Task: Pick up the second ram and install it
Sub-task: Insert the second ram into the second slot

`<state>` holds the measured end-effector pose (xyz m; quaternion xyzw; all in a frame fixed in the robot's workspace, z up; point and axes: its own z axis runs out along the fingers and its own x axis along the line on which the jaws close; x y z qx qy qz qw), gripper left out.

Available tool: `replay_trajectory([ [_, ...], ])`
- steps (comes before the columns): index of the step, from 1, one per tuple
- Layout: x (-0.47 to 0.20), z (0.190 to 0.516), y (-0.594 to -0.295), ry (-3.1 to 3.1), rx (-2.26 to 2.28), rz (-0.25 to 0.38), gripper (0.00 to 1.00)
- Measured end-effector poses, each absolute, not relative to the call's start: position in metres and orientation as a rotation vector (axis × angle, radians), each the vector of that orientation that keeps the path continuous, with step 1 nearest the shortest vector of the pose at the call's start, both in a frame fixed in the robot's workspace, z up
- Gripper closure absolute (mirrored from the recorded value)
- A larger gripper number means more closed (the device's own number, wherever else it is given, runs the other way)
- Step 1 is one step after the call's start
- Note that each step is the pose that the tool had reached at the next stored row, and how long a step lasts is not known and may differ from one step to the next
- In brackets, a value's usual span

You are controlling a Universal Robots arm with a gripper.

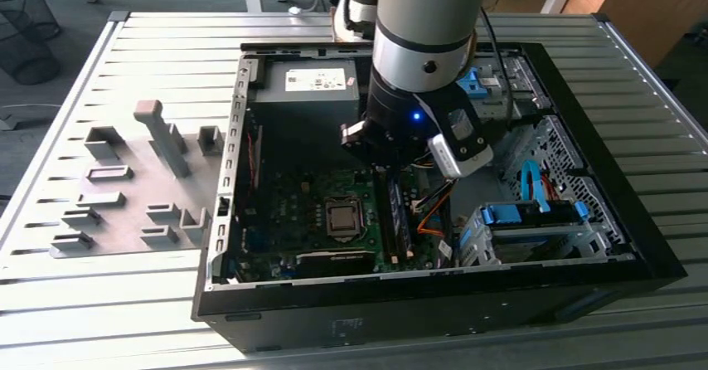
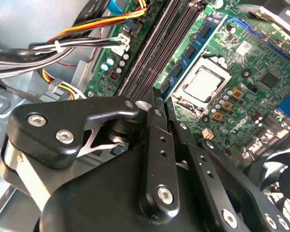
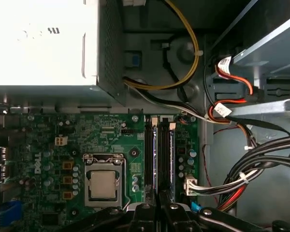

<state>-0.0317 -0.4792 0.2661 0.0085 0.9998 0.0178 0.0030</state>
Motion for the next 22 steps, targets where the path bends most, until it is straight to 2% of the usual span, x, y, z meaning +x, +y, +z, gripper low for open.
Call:
replay_trajectory([
  [12,-0.031,0.245,-0.481,3.136,0.034,0.056,0.86],
  [22,-0.029,0.242,-0.482,3.136,0.038,0.056,0.86],
])
